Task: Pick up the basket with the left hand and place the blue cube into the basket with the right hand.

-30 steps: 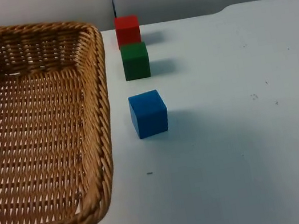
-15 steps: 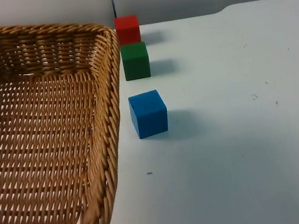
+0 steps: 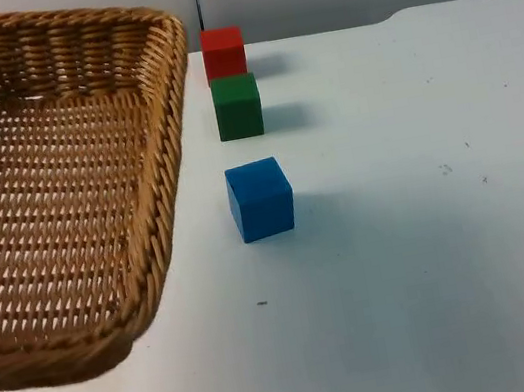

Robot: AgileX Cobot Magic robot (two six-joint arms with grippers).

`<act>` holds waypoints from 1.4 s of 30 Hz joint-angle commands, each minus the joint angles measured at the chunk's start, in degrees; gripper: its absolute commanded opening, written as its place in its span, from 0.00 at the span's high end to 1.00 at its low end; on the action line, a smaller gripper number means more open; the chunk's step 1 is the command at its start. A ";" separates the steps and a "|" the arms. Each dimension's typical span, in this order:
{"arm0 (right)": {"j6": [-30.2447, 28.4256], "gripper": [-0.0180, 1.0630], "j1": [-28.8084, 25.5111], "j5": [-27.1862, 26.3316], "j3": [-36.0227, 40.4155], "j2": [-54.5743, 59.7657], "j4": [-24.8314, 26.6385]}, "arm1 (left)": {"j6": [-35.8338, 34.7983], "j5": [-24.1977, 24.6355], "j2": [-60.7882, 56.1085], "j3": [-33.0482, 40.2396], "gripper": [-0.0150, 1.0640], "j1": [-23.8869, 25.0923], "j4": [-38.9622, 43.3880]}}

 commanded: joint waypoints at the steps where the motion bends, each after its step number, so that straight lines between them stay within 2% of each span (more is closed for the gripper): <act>1: -1.41 0.03 -0.31 -1.59 -0.91 1.96 0.67 | 1.62 -0.49 0.54 -0.66 0.99 2.39 -4.94; 3: -1.66 0.03 -0.31 -2.93 -2.19 5.65 0.84 | 4.73 1.41 1.29 -0.66 0.99 5.50 -8.60; 5: -2.20 0.03 -0.31 -3.34 -2.87 7.82 1.69 | 6.36 2.29 1.52 -0.66 0.99 6.15 -9.84; 6: -3.57 0.03 -0.31 -3.58 -3.48 9.83 3.28 | 6.51 2.28 1.61 -0.66 0.99 6.38 -9.78; 8: -8.63 0.03 -0.31 -3.93 -5.22 16.59 10.29 | 6.51 1.60 1.61 -0.66 0.99 6.38 -7.94; 9: -8.63 0.03 -0.31 -3.93 -5.22 16.59 10.29 | 6.51 1.60 1.61 -0.66 0.99 6.38 -7.94; 11: -11.50 0.03 0.64 -4.22 -6.95 23.46 14.33 | 6.51 1.23 1.61 -0.66 0.99 6.38 -7.14; 13: -11.50 0.04 2.19 -4.45 -7.79 26.50 14.12 | 6.51 0.98 1.61 -0.66 0.99 6.38 -6.65; 15: -10.44 0.04 6.75 -6.37 -9.10 31.76 13.60 | 6.36 0.74 1.61 -0.66 0.99 6.38 -6.26; 17: -6.84 0.04 13.66 -10.87 -10.05 36.98 10.82 | 6.36 0.17 1.61 -0.66 0.99 6.38 -6.26; 18: -6.84 0.04 13.66 -10.87 -10.05 36.98 10.82 | 6.36 0.17 1.61 -0.66 0.99 6.38 -6.26; 19: -3.58 0.04 16.82 -13.49 -10.37 39.24 7.29 | 6.36 -0.11 1.61 -0.66 0.99 6.38 -6.26; 20: 4.89 0.04 22.22 -16.34 -11.49 43.37 -0.50 | 6.36 -0.61 1.61 -0.66 0.99 6.38 -6.26; 22: 13.98 0.04 27.97 -16.61 -13.76 48.87 -10.87 | 6.26 -1.01 1.61 -0.66 0.99 6.38 -6.16; 23: 13.98 0.04 27.97 -16.61 -13.76 48.87 -10.87 | 6.26 -1.01 1.61 -0.66 0.99 6.38 -6.16; 25: 21.71 0.04 32.69 -16.02 -17.01 55.05 -18.65 | 6.13 -1.01 1.61 -0.66 0.99 6.38 -6.16; 26: 23.89 0.04 34.20 -16.02 -18.47 57.59 -20.43 | 6.13 -1.01 1.61 -0.66 0.99 6.38 -6.16; 27: 25.86 0.04 35.59 -16.66 -20.25 60.57 -21.53 | 6.13 -1.01 1.61 -0.66 0.99 6.38 -6.16; 31: 27.57 0.04 37.58 -17.41 -26.10 68.72 -21.87 | 6.13 -1.01 1.61 -0.66 0.99 6.38 -6.26; 33: 28.16 0.04 37.92 -17.08 -28.32 71.50 -21.87 | 6.13 -1.01 1.61 -0.66 0.99 6.38 -6.26; 37: 29.64 0.04 38.37 -14.68 -37.51 82.51 -22.03 | 6.13 -1.01 1.61 -0.66 0.99 6.38 -6.26; 38: 29.64 0.04 38.37 -14.68 -37.51 82.51 -22.03 | 6.13 -1.01 1.61 -0.66 0.99 6.38 -6.26; 42: 33.78 0.04 38.37 -11.51 -45.24 91.38 -26.57 | 6.13 -1.01 1.61 -0.66 0.99 6.38 -6.26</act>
